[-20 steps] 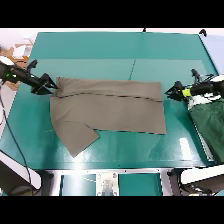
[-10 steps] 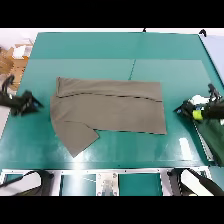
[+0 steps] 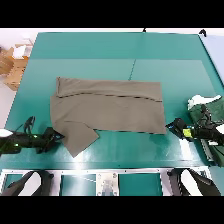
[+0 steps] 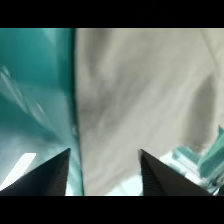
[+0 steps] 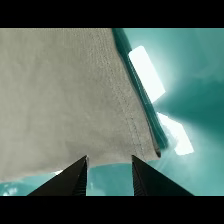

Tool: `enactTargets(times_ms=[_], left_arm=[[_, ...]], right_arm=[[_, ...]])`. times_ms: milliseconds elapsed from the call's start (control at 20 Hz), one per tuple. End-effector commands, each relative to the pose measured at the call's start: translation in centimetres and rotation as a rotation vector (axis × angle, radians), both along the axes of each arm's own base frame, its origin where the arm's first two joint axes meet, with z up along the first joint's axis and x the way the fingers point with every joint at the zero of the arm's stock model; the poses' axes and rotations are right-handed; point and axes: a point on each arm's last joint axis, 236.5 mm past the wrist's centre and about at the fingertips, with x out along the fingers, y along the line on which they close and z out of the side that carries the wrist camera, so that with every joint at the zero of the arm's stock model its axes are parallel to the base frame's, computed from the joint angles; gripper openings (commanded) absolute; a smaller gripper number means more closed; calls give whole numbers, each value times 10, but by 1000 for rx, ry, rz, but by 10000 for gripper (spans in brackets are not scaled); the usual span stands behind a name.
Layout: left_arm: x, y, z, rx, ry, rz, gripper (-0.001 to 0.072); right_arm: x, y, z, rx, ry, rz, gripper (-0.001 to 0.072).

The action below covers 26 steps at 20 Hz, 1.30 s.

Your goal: Fold the shirts.

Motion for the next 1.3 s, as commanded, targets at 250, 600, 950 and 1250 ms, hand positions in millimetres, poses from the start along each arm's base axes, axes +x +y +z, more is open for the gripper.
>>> enactTargets(times_ms=[250, 600, 950, 1250], left_arm=[[38, -1, 2, -43, -155, 185, 372], [50, -27, 21, -109, -260, 115, 23], [51, -26, 21, -105, -271, 108, 23], [52, -25, 21, -98, -279, 109, 23]], right_arm=[[13, 3, 6, 42, -54, -60, 438], [-12, 27, -4, 126, 37, -15, 361], [-22, 23, -47, 133, 57, -178, 376], [12, 17, -37, 201, -50, -300, 383]])
